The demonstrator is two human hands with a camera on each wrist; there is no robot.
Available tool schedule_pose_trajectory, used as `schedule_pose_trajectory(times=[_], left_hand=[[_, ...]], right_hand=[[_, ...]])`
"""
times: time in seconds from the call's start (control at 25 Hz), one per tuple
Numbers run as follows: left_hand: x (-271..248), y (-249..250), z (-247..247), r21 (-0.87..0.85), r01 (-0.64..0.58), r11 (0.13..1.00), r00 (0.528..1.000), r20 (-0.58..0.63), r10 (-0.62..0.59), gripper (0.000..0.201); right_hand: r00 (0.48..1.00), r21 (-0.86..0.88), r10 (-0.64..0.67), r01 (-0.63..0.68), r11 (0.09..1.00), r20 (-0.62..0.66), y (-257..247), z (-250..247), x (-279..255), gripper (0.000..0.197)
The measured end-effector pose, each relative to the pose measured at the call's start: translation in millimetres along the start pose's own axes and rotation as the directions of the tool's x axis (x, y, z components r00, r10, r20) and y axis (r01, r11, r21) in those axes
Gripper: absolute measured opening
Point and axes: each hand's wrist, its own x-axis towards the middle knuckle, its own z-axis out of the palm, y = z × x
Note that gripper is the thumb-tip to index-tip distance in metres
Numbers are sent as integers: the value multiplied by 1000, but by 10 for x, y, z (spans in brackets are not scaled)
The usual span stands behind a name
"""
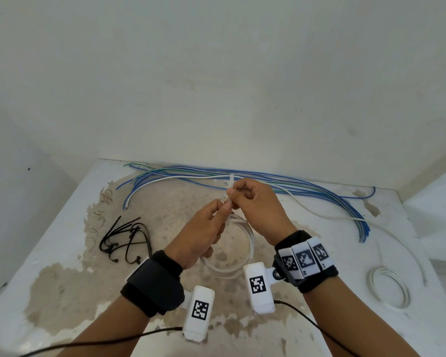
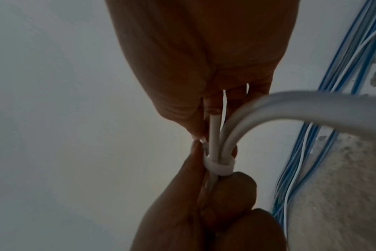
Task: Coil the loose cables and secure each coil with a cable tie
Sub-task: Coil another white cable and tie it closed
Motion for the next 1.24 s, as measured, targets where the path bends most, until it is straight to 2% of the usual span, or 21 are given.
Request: schedule_pose_trajectory(times=[0.32, 0.44, 0.52, 0.56, 0.72, 0.8, 1.0, 1.12, 1.24], left_hand=[[42, -142, -13, 126, -36, 991, 999, 7, 35, 25], [28, -145, -18, 99, -9, 995, 1000, 27, 6, 27], [15, -127, -59, 18, 51, 999, 998, 41, -52, 28], [6, -123, -91, -31, 81, 996, 996, 48, -79, 28], [-2, -105, -251, -111, 128, 986, 991, 53, -123, 23], [7, -96, -273, -160, 136, 978, 989, 76, -125, 18], [37, -95, -237, -264, 155, 952, 987, 85, -137, 15], [53, -87, -236, -293, 157, 943, 987, 76, -141, 16], [79, -94, -241, -324, 130, 937, 991, 13, -133, 19]], right_hand=[[999, 8, 29, -29, 1000, -26, -36, 71, -22, 14], [995, 133, 86, -80, 988, -40, -9, 98, -13, 16], [989, 198, 149, -151, 968, 23, 4, 76, -11, 15], [980, 174, 183, -194, 965, 81, 13, 47, -21, 19], [867, -38, 384, -393, 919, 318, 74, -86, -122, 42], [846, -13, 387, -412, 911, 367, 129, -87, -181, 42], [867, 206, 338, -430, 879, 366, 243, -99, -176, 28], [883, 190, 315, -395, 899, 347, 238, -88, -164, 24], [927, 201, 302, -346, 917, 221, 197, -9, -167, 19]])
